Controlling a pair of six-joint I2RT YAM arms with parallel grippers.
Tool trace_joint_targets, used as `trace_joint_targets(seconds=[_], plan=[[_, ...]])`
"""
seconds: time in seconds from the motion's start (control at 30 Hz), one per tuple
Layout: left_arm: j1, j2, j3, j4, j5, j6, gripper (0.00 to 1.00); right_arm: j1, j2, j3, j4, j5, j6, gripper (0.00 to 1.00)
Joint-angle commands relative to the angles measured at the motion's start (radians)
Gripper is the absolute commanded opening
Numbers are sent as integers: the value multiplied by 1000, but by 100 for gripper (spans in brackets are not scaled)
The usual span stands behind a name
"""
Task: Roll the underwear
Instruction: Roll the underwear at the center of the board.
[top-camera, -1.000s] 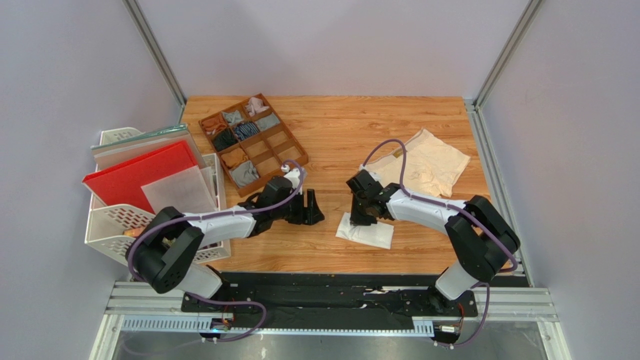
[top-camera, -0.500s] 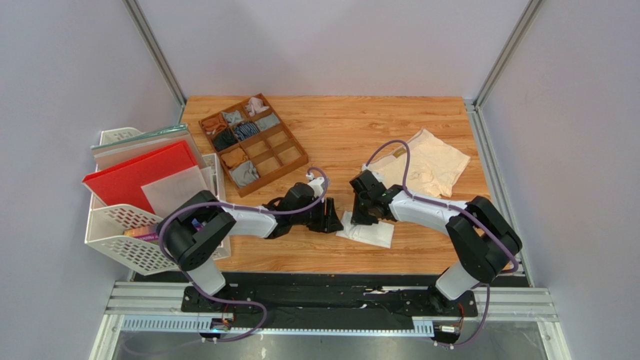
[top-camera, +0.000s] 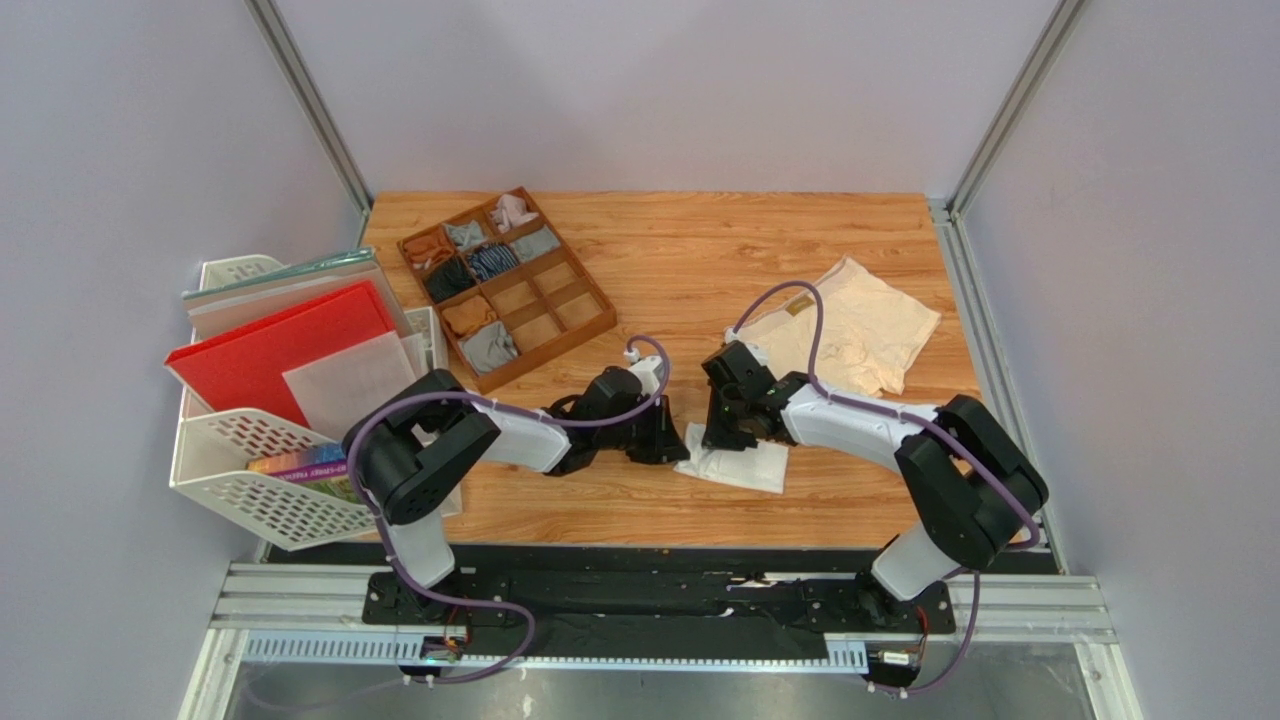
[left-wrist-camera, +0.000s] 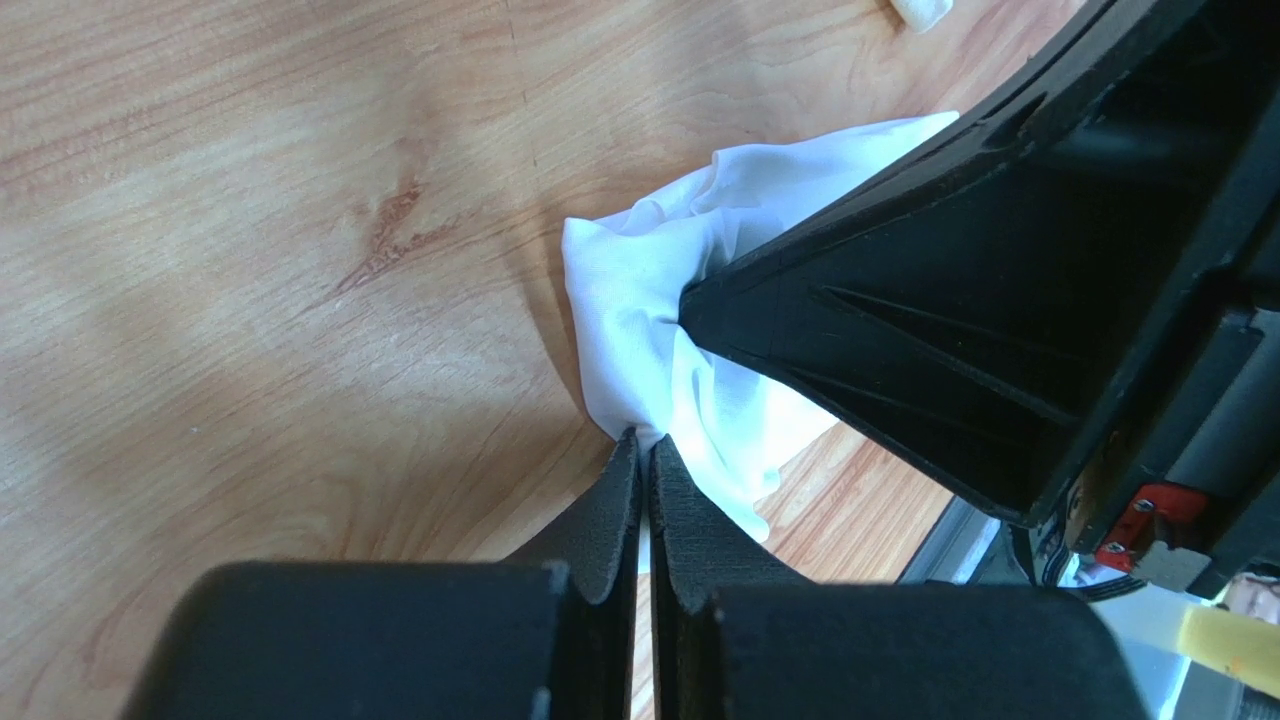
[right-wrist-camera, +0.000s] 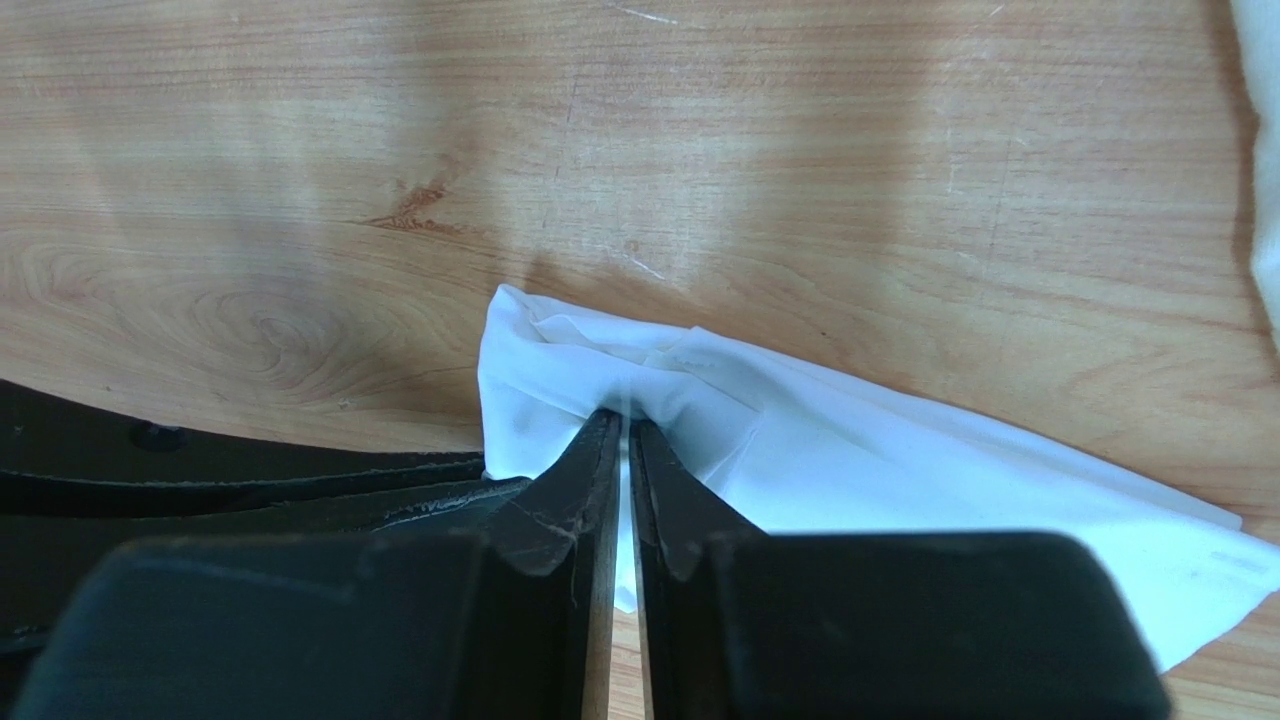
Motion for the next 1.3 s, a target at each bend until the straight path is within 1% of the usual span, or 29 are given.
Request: trace_joint_targets(seconds=[0.0, 0.1, 0.27, 0.37, 0.53, 0.7, 0.93, 1.03, 1.17, 1.27], plan=[[-6, 3, 32, -72, -48, 24, 0, -5, -48, -4, -19, 2, -23, 14], [-7, -76, 46, -172, -96, 76, 0, -5, -115, 7, -64, 15, -36, 18], [-6, -144, 98, -360, -137, 155, 0, -5, -219, -3, -139, 47, -44, 19], [-6, -158, 133, -454, -162, 198, 0, -5, -249, -43, -128, 36, -37, 19], [-4, -175, 171, -597, -260, 239, 0, -3, -250, -97, -73, 19, -13, 18], [-6, -186, 205, -643, -309, 250, 0, 3, -200, -143, 11, -19, 14, 18], [-6, -187, 253, -709, -365, 271, 0, 41, -129, -142, 54, -18, 49, 17], [-6, -189, 260, -718, -366, 284, 0, 55, -134, -132, 50, -1, 59, 17], [-6, -196, 262, -729, -374, 290, 0, 67, -187, -106, 48, 12, 65, 17], [-6, -198, 265, -738, -378, 290, 0, 79, -204, -96, 85, 4, 77, 17]])
